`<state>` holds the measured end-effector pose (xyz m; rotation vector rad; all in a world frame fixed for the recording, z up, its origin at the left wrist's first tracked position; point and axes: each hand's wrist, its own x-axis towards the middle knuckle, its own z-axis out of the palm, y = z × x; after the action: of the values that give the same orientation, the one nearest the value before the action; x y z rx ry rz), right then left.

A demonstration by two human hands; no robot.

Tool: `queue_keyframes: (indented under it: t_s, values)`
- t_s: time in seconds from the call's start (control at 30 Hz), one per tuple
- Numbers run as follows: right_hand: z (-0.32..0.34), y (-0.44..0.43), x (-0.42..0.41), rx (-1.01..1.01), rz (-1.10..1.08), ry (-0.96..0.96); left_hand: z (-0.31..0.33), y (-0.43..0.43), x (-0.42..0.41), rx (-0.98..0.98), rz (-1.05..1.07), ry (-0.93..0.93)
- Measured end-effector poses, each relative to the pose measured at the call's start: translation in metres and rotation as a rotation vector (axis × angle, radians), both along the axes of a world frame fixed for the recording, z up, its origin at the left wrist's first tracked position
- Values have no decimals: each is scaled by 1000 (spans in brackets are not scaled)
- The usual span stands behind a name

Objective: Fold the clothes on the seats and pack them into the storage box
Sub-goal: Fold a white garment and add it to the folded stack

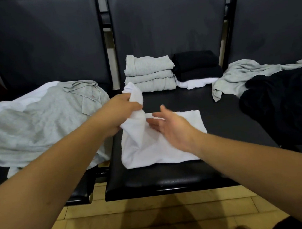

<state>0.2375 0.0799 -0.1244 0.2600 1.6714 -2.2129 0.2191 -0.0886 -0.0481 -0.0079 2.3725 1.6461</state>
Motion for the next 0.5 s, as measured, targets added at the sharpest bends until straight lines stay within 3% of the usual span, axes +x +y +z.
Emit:
queue_keyframes:
  t_s: [0.13, 0.33, 0.5]
  values:
    - [32, 34, -14, -143, -115, -110, 3, 32, 4, 26, -85, 50]
    - [25, 63, -7, 78, 14, -155, -11, 55, 16, 88, -392, -140]
    - [11, 67, -4, 414, -128, -162, -25, 34, 1, -78, -134, -23]
